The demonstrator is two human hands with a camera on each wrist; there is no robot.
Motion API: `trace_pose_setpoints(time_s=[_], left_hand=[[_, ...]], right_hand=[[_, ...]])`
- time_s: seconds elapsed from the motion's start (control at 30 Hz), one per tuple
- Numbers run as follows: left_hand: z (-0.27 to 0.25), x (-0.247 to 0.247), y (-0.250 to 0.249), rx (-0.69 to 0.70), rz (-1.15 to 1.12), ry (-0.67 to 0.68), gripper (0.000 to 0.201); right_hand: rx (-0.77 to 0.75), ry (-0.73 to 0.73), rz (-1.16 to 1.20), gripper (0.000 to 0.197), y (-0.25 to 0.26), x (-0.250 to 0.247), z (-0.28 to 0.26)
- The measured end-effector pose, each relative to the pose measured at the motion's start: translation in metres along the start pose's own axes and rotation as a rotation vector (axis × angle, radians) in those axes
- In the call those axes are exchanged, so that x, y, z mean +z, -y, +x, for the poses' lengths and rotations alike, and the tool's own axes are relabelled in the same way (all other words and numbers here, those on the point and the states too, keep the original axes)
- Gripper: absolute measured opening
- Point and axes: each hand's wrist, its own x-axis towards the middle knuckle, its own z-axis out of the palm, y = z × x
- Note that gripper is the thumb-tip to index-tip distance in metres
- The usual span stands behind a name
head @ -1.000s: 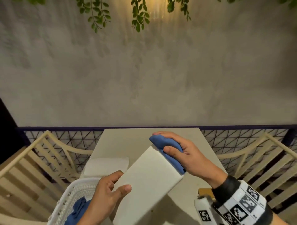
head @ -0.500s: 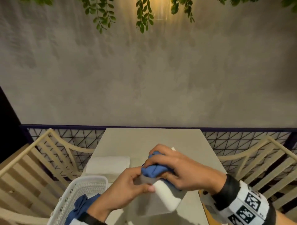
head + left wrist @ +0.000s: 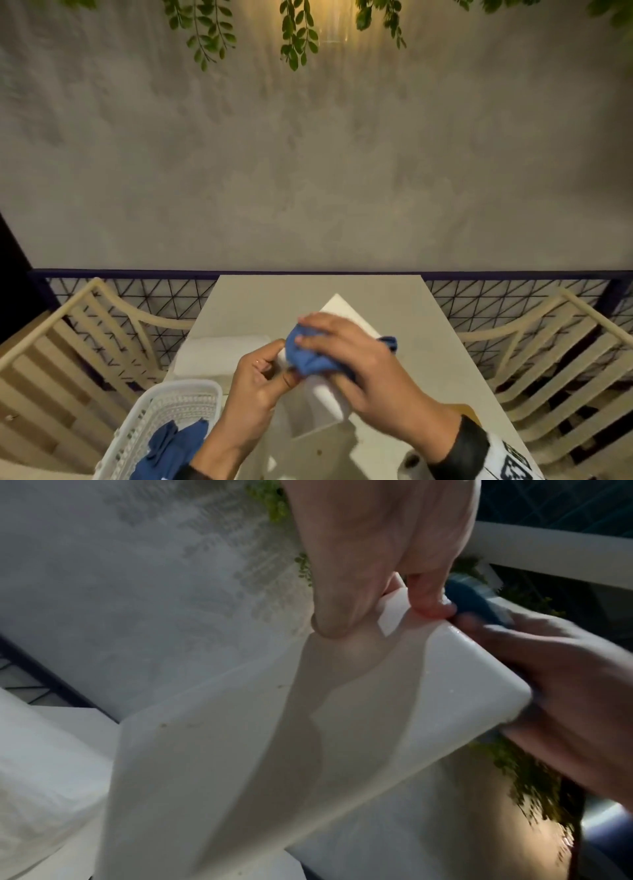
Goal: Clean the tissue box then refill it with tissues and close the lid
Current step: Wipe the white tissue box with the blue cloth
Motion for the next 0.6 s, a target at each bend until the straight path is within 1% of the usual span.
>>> trace_pose_setpoints(time_s=[0.03, 0.07, 0.1, 0.17, 0.2, 0.23, 0.3, 0.33, 0.37, 0.43, 0.47, 0.5, 0.53, 0.57, 0.6], left_hand=[[0.000, -0.003, -0.001, 0.006, -0.004, 0.009, 0.060], [-0.001, -0.005, -0.004, -0.007, -0.003, 0.027, 0.061], [-0.001, -0.006, -0.006, -0.028, 0.001, 0.039, 0.059], [-0.002, -0.004, -0.007, -0.058, 0.010, 0.037, 0.056], [-0.001, -0.003, -0.008, -0.056, 0.000, 0.017, 0.055], [0.000, -0.003, -0.008, -0.041, -0.026, -0.015, 0.054], [0.003, -0.009, -0.007, -0.020, -0.056, -0.056, 0.053], [0.003, -0.011, -0.007, -0.020, -0.037, -0.053, 0.054], [0.002, -0.013, -0.008, -0.026, -0.009, -0.036, 0.057], [0.000, -0.011, -0.006, -0.052, 0.020, -0.020, 0.058], [-0.001, -0.009, -0.005, -0.055, 0.017, -0.027, 0.058], [0.000, -0.008, -0.005, -0.042, -0.001, -0.046, 0.057], [0.000, -0.008, -0.004, -0.020, -0.024, -0.068, 0.057], [0.001, -0.010, -0.005, 0.002, -0.037, -0.081, 0.057], [0.001, -0.012, -0.007, 0.012, -0.030, -0.078, 0.059]], right_hand=[[-0.051, 0.054, 0.021, 0.038, -0.001, -0.002, -0.006], [-0.051, 0.068, 0.023, 0.040, -0.010, -0.007, -0.008], [0.008, 0.031, 0.012, 0.039, -0.022, -0.013, -0.006], [0.166, -0.108, 0.016, 0.034, -0.034, -0.019, 0.003], [0.177, -0.146, 0.023, 0.033, -0.031, -0.015, 0.007], [0.133, -0.133, 0.045, 0.033, -0.025, -0.009, 0.009], [-0.022, 0.006, 0.099, 0.037, -0.014, 0.000, 0.000], [-0.057, 0.059, 0.110, 0.041, -0.016, -0.001, -0.004], [-0.036, 0.067, 0.100, 0.042, -0.024, -0.005, -0.004], [0.125, -0.067, 0.091, 0.034, -0.034, -0.012, 0.005], [0.168, -0.129, 0.083, 0.032, -0.030, -0.011, 0.011], [0.142, -0.144, 0.089, 0.032, -0.022, -0.006, 0.016], [0.068, -0.104, 0.104, 0.032, -0.015, 0.000, 0.017], [-0.019, -0.029, 0.118, 0.033, -0.008, 0.004, 0.014], [-0.061, 0.043, 0.126, 0.034, -0.006, 0.002, 0.010]])
